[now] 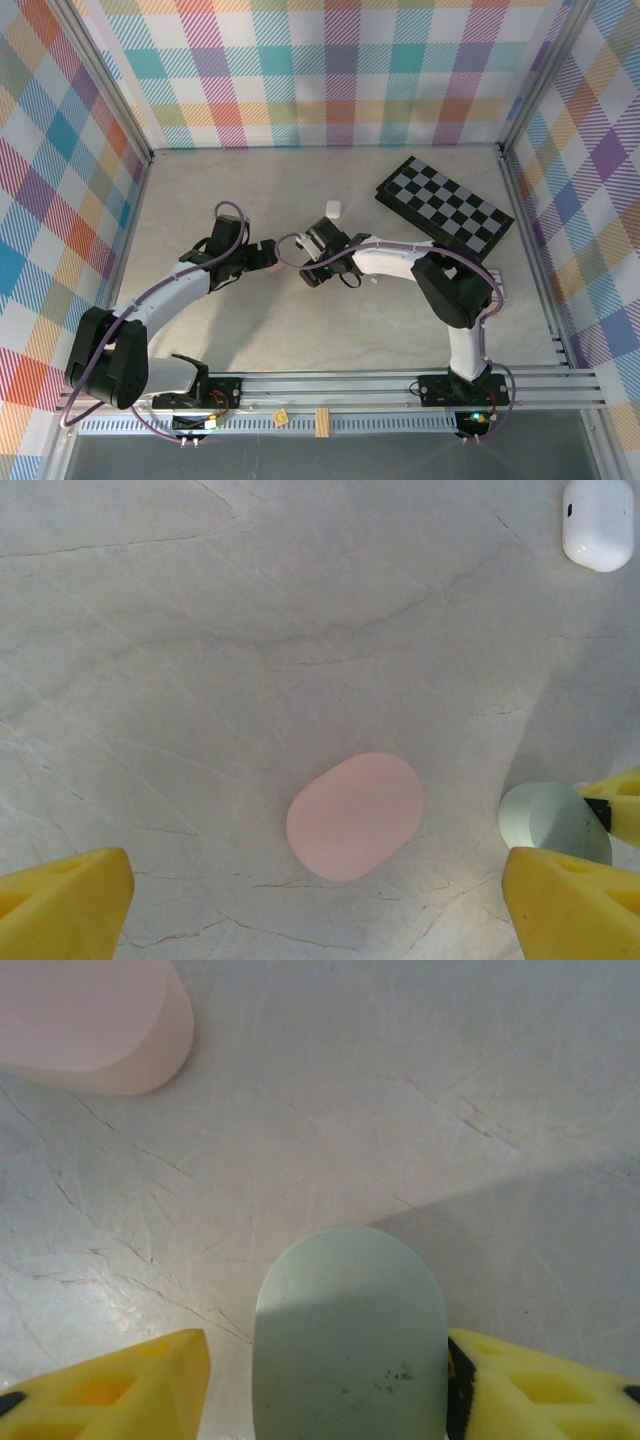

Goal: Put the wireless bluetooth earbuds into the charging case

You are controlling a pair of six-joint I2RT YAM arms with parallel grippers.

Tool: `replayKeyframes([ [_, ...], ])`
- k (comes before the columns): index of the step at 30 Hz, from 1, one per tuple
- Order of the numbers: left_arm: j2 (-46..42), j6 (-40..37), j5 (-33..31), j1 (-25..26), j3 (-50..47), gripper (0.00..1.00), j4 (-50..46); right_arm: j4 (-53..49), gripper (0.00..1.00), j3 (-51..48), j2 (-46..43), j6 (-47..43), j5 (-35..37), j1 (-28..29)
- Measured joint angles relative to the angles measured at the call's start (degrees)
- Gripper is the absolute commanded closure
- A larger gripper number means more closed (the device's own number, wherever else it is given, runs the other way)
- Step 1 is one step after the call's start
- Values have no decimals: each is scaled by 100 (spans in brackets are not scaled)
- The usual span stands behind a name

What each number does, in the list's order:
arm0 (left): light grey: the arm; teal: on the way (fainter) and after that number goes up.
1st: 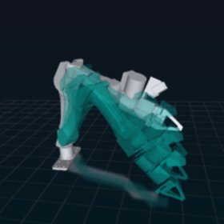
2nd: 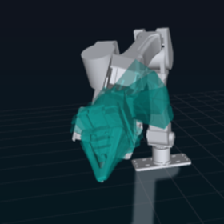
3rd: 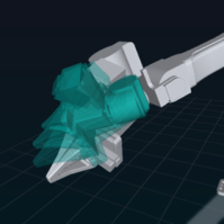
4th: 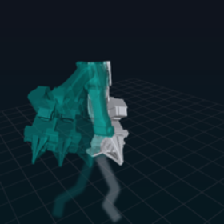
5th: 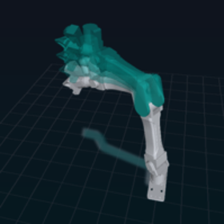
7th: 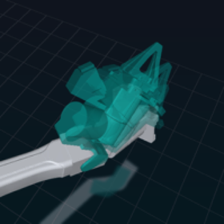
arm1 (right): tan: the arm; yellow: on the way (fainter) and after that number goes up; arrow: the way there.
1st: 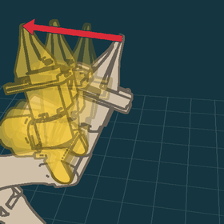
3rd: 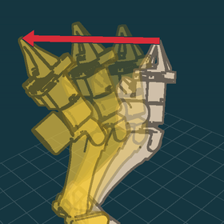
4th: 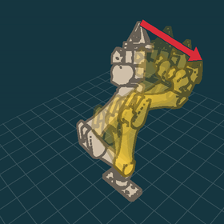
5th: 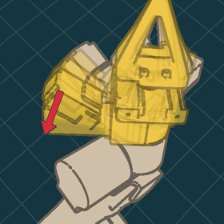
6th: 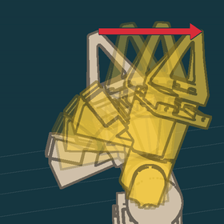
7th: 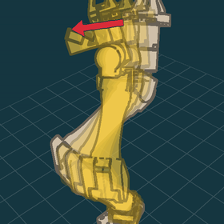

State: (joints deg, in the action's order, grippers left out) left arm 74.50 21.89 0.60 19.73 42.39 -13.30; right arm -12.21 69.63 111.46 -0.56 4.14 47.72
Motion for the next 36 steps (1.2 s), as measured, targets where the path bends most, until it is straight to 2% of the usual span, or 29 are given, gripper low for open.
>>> replayKeyframes([
  [4, -11, 0, 0, 0, 0, 6, -2, -83, 54, 4, 57, -50, 111, 0],
  [10, -197, -7, 0, 0, -24, 3, 2, -68, 62, -35, 9, -153, 164, 0],
  [16, -643, -90, 28, 0, -160, 0, 17, -46, 62, -579, -702, -828, -177, -7],
  [22, -835, -170, 286, 0, -164, 0, 33, -219, 63, -872, -1388, -2033, -1161, -57],
  [28, -837, -199, 343, 0, -166, 0, 31, -584, 62, -894, -1252, -2813, -1860, -24],
  [36, -885, -203, 341, 0, -166, 0, 0, -730, 58, -887, -699, -3270, -1751, 188],
])
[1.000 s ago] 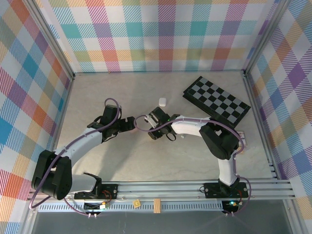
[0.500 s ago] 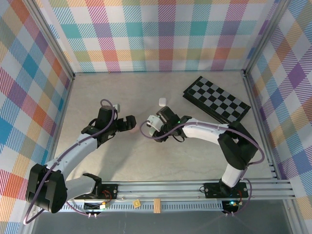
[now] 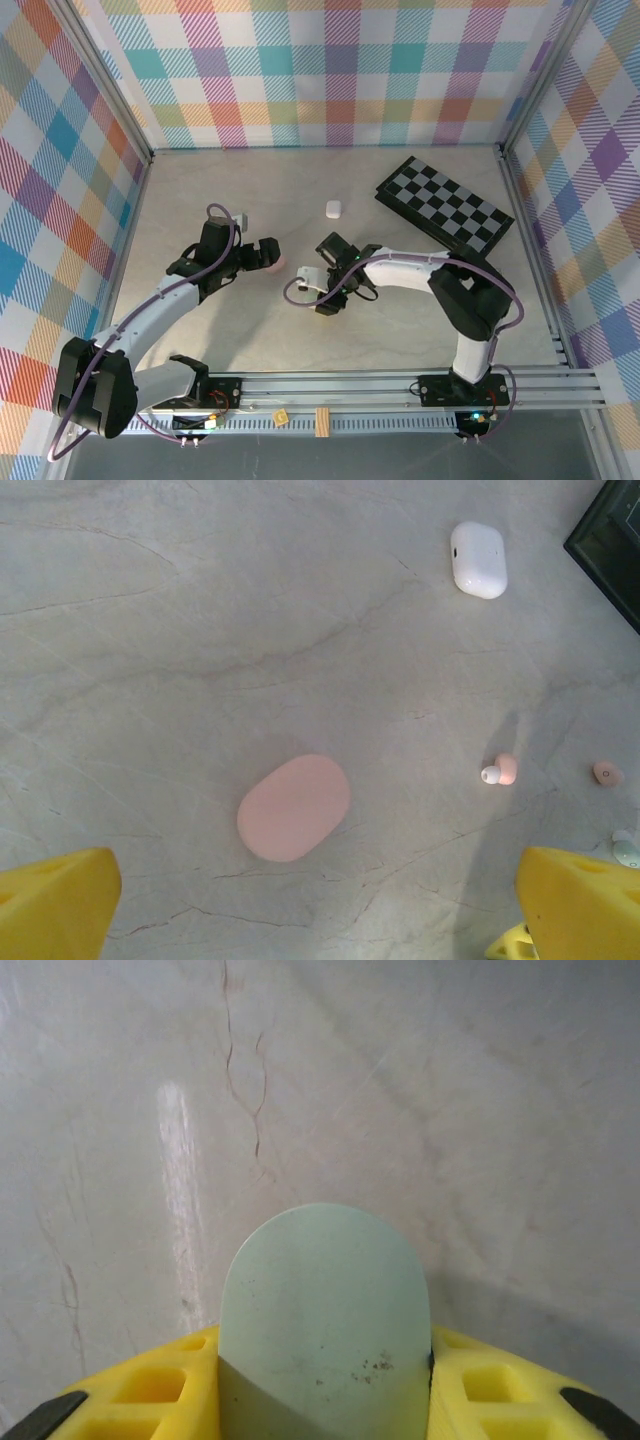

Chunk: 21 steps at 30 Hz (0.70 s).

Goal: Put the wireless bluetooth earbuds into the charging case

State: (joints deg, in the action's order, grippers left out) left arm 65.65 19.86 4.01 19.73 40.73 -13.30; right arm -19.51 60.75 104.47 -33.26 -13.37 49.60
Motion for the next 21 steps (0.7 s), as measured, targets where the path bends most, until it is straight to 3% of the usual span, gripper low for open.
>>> replayKeyframes([
  [9, -55, -20, -9, 0, 0, 0, -7, -31, 43, 17, 50, -262, 262, 31],
  [21, -59, -68, -15, 0, 0, 0, -9, -85, 44, -28, 4, -365, 330, 31],
])
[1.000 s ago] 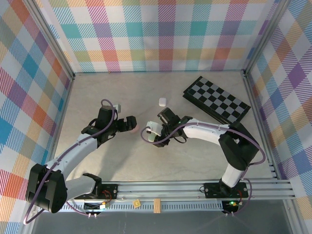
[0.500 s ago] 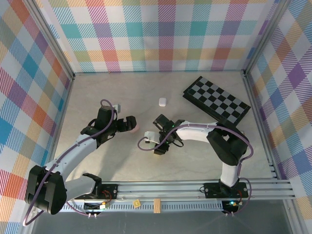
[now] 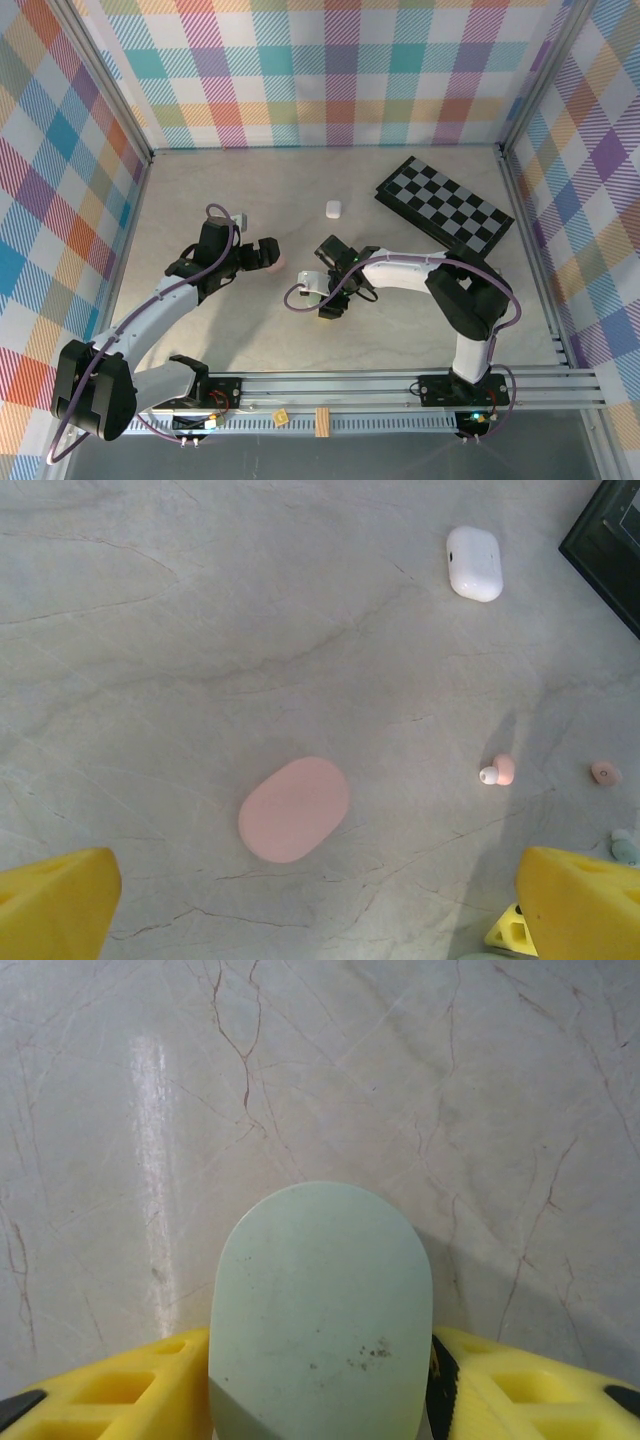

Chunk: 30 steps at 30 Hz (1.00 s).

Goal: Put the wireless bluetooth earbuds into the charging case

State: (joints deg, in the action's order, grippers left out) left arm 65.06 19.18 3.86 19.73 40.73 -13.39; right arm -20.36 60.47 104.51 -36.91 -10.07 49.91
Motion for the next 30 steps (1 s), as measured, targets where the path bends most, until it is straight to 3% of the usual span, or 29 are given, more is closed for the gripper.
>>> replayKeyframes([
  [8, -4, -59, 2, 0, 0, 0, 0, -179, 60, 63, 0, -4, -2, -7],
  [18, -166, -214, 170, 0, -70, 0, 74, -387, 65, 103, -59, 4, -114, -85],
  [30, -859, -472, 1060, 9, -1106, 0, 2024, -1040, 66, 111, -1753, 63, -811, -787],
])
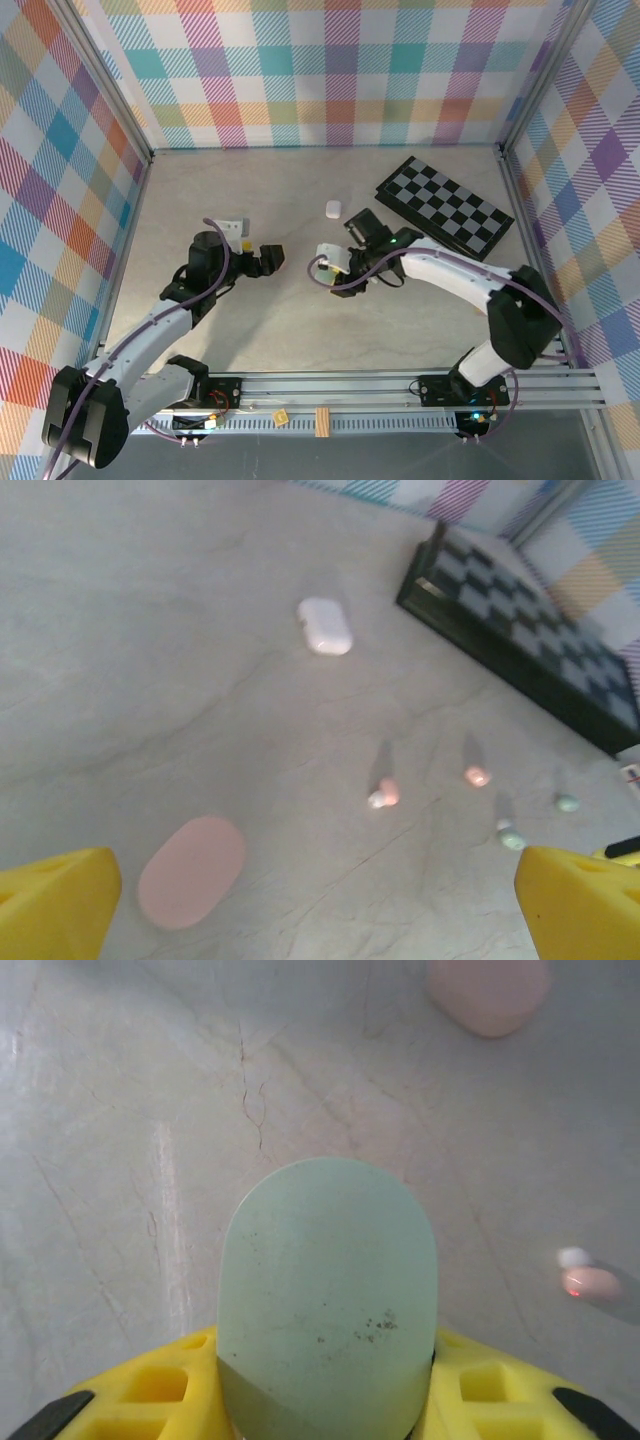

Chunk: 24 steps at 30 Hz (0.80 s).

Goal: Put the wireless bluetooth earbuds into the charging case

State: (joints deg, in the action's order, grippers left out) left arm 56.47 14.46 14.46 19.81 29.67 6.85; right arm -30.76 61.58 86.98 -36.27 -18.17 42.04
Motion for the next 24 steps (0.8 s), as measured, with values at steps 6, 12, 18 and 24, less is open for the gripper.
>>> replayKeyframes([
  [6, 133, -282, 977, 225, -192, 0, 1447, -732, 71, 306, -695, -26, -286, -334],
  [12, 168, -1504, 2026, 1078, -485, 0, 2402, -1290, 71, 693, -1161, -61, -570, -422],
  [18, 428, -2277, 2874, 1491, -409, 5, 2647, -1751, 72, 938, -1248, -83, -955, -422],
  [24, 925, -2352, 3351, 1681, 57, 19, 2599, -2076, 75, 990, -1241, -214, -1300, -422],
])
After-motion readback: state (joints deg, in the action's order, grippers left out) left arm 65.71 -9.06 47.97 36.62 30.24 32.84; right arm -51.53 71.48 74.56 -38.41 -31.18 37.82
